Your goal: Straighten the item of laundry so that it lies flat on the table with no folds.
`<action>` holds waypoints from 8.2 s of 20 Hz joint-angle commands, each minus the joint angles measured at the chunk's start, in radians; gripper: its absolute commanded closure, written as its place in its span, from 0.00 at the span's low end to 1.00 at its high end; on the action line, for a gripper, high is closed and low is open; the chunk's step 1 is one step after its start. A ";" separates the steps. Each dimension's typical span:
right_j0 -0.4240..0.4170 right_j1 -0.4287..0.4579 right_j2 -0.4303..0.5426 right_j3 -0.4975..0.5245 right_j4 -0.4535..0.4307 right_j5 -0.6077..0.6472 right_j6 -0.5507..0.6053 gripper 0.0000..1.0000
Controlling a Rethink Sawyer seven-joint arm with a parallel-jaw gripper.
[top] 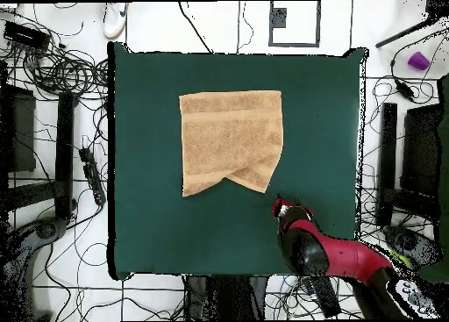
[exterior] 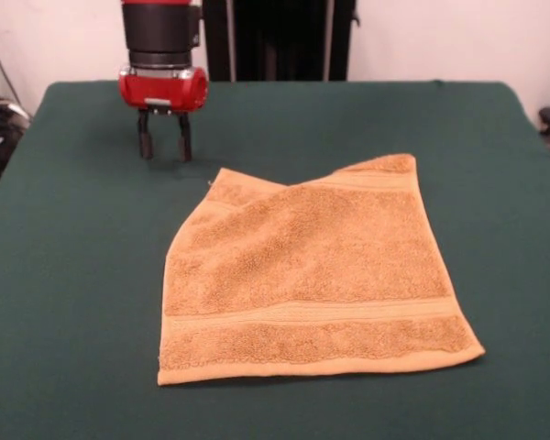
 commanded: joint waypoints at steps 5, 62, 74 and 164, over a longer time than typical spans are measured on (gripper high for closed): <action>-0.452 0.140 0.484 0.095 -0.004 0.395 -0.150 0.00; 0.032 0.598 0.426 -0.518 -0.067 -0.183 0.128 0.00; 0.214 0.701 0.452 -0.877 0.116 -0.094 0.070 0.00; -0.633 0.196 0.854 0.118 0.151 0.817 -0.440 0.00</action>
